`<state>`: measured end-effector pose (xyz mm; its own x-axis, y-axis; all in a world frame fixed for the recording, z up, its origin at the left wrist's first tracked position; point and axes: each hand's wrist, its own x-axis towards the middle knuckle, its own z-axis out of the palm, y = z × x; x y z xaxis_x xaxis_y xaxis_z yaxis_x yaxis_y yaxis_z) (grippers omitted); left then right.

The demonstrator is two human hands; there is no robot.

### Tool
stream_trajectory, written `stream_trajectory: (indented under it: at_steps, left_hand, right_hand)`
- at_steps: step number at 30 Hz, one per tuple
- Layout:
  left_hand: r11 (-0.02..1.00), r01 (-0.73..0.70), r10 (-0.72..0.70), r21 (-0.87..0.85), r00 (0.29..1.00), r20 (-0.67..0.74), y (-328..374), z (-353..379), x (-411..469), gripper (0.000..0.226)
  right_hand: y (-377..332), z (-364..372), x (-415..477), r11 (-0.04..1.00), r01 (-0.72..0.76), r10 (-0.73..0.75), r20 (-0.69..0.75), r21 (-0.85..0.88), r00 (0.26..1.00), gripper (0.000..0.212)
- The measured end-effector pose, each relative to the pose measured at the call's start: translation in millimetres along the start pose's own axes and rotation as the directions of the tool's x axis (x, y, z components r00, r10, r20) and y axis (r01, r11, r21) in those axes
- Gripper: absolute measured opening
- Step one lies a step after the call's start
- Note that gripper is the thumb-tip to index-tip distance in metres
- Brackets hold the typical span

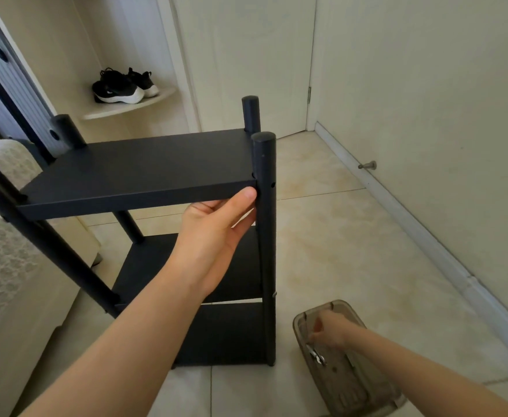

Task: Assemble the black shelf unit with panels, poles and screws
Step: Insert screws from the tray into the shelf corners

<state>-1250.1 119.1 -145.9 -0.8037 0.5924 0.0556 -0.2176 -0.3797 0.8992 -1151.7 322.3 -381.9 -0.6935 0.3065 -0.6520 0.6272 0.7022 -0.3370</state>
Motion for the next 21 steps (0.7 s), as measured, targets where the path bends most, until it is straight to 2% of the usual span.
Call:
stream_trajectory:
  at_steps: [6,11,16,21]
  left_hand:
    - [1.0,-0.013,0.013,0.006,1.0,0.015,-1,1,1,0.023]
    - [1.0,-0.011,0.01,0.018,1.0,0.017,-1,1,1,0.021]
    - [1.0,-0.006,0.006,-0.003,0.999,0.036,-1,2,0,0.012]
    - [1.0,-0.003,0.004,-0.015,0.999,0.054,-1,4,-1,0.009]
  right_hand:
    - [2,36,19,0.985,-0.16,0.15,0.135,0.061,0.979,0.04]
    - [-2,53,31,0.992,-0.114,0.108,0.102,0.054,0.989,0.046]
    - [-6,57,42,0.98,-0.072,0.056,0.087,0.187,0.995,0.034]
    - [1,52,51,0.978,-0.018,0.011,0.03,0.207,0.999,0.028]
